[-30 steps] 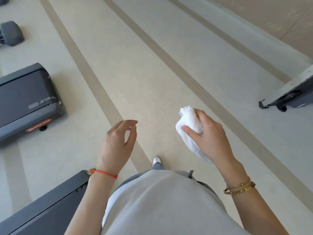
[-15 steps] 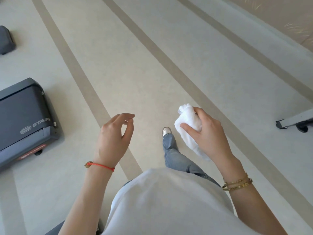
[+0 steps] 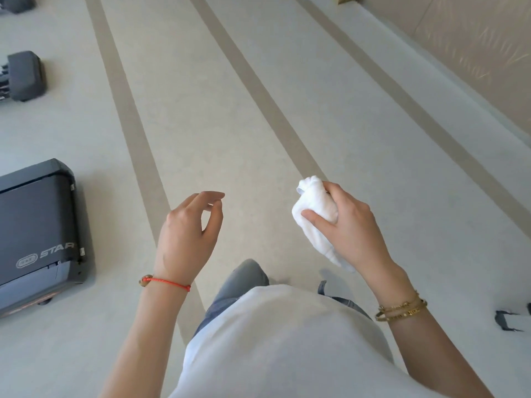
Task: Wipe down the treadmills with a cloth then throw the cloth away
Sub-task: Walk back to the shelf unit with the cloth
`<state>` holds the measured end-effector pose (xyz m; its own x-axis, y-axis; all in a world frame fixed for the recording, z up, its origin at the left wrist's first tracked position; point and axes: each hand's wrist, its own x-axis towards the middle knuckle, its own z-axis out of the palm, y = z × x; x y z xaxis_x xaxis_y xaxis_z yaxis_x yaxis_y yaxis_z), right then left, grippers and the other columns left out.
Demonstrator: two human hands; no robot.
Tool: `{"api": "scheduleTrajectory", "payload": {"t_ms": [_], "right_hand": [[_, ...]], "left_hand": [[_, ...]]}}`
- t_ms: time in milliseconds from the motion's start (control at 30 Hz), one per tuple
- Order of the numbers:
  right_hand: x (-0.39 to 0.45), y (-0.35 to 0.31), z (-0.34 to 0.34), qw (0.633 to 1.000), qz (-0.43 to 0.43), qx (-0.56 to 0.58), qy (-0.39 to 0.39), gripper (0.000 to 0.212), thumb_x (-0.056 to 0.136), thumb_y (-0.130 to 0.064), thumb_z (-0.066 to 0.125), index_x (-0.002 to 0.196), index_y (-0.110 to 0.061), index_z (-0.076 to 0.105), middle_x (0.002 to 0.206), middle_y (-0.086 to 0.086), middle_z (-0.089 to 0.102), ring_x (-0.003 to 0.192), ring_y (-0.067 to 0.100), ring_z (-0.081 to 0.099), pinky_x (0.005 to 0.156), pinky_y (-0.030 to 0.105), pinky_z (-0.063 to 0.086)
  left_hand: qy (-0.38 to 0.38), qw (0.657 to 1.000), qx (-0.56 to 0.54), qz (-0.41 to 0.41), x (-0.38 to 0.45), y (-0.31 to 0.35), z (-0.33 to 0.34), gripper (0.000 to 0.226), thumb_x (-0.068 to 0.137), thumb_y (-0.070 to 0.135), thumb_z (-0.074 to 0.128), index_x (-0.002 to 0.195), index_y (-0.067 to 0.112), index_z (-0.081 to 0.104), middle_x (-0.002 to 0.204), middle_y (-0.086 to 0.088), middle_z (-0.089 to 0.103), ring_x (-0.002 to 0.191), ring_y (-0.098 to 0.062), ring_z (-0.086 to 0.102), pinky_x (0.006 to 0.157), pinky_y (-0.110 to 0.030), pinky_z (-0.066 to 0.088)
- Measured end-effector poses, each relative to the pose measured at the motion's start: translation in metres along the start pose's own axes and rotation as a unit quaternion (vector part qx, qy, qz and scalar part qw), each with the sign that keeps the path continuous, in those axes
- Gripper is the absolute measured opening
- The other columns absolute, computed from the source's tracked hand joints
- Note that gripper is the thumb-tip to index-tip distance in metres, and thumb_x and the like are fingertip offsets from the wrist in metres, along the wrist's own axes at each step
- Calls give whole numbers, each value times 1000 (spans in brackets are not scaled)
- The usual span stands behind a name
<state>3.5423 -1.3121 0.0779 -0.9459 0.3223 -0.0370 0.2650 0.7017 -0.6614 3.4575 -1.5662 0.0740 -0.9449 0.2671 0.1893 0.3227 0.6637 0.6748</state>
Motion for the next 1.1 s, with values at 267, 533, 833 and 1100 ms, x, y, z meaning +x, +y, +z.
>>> {"api": "scheduleTrajectory", "payload": {"t_ms": [267, 533, 833, 1100], "right_hand": [[168, 5, 17, 1000, 13, 12, -14, 42, 85, -50, 62, 122, -37, 50, 112, -11, 67, 100, 17, 62, 83, 39, 51], [368, -14, 11, 999, 25, 25, 1, 41, 84, -51, 61, 122, -38, 50, 110, -11, 67, 100, 19, 62, 84, 41, 51], [527, -21, 5, 999, 30, 1, 37, 40, 87, -49, 60, 123, -35, 50, 106, -10, 68, 94, 18, 62, 75, 34, 50], [681, -10, 15, 999, 29, 6, 33, 41, 86, -51, 60, 122, -35, 51, 108, -11, 67, 95, 17, 62, 75, 32, 49]], "left_hand": [[-10, 1000, -2, -8, 163, -32, 41, 19, 97, 18, 54, 109, 19, 68, 101, 7, 70, 88, -3, 63, 77, -33, 54], [-25, 1000, -4, 15, 363, -49, 66, 20, 97, 19, 53, 110, 19, 69, 100, 8, 70, 89, -1, 62, 78, -27, 52], [-48, 998, 4, 37, 537, -65, 84, 19, 97, 17, 54, 109, 18, 69, 99, 7, 70, 90, -1, 63, 77, -28, 51], [-57, 998, -1, 15, 681, -89, 123, 20, 97, 16, 54, 110, 17, 69, 100, 6, 70, 91, -3, 64, 79, -30, 53]]}}
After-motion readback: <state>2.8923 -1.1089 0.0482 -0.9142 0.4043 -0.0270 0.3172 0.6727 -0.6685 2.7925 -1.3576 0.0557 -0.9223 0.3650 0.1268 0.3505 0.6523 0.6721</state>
